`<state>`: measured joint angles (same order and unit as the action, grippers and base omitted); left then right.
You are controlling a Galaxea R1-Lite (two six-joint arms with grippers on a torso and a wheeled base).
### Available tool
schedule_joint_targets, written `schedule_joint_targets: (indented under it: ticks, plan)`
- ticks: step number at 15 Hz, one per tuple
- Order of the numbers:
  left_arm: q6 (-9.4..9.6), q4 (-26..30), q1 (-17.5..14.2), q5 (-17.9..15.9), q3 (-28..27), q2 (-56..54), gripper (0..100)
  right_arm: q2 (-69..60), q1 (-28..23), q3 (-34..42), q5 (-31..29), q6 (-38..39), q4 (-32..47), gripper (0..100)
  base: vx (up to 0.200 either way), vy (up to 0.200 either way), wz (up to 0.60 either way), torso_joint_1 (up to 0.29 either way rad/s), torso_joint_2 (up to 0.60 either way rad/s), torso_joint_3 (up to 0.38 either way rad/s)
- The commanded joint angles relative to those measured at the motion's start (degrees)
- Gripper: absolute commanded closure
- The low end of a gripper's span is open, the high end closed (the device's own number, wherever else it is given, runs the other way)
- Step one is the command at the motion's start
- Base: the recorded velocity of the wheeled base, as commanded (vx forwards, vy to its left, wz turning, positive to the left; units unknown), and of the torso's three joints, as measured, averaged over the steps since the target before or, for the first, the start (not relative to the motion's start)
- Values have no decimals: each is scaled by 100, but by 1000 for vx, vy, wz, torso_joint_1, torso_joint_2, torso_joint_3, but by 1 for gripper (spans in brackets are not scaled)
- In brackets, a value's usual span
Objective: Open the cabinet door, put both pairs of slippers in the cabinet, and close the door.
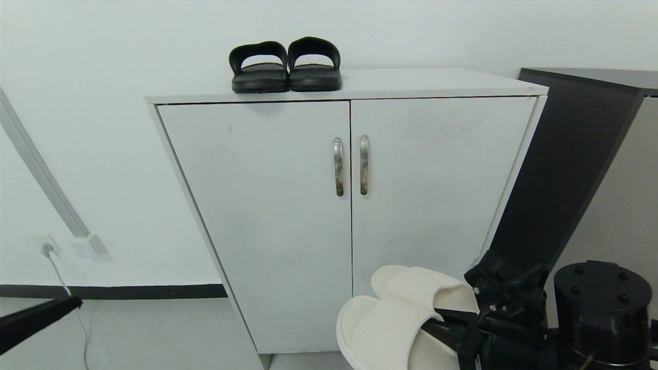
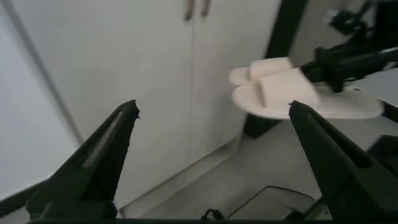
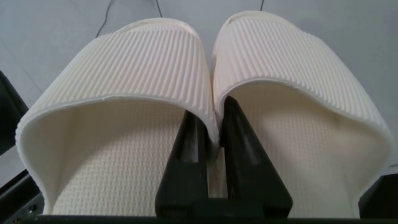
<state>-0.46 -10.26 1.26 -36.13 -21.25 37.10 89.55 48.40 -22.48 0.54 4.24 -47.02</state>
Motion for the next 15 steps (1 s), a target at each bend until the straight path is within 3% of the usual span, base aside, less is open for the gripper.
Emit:
schedule_joint_targets:
  ticks: [1,4,7,8,9,11,12,15]
  plan:
    - [-15,-784,375,-377,-486,1564,0,1,3,7,-1,6,0,100,0,0,0,0,0,0]
    - [-94,-1408,1096,-359,-1022,2671,0,10,3,-2,-1,6,0,100,0,0,0,0,0,0]
    - [-947,-1760,1931,-359,-1584,3269,0,10,-6,16,-1,6,0,100,0,0,0,0,0,0]
    - [-1026,-1795,2072,-359,-1672,3366,0,18,-6,24,8,6,0,100,0,0,0,0,0,0]
    - [-1044,-1821,2441,-298,-1962,3726,0,62,3,33,8,6,0,100,0,0,0,0,0,0]
    - [-1052,-1830,2854,10,-2279,4113,0,89,-6,51,8,6,0,100,0,0,0,0,0,0]
    - [-1219,-1830,3302,247,-2674,4526,0,89,-6,112,17,-2,0,100,0,0,0,0,0,0]
    - [-1378,-1830,3592,353,-3368,5167,0,106,-6,139,25,-2,0,100,0,0,0,0,0,0]
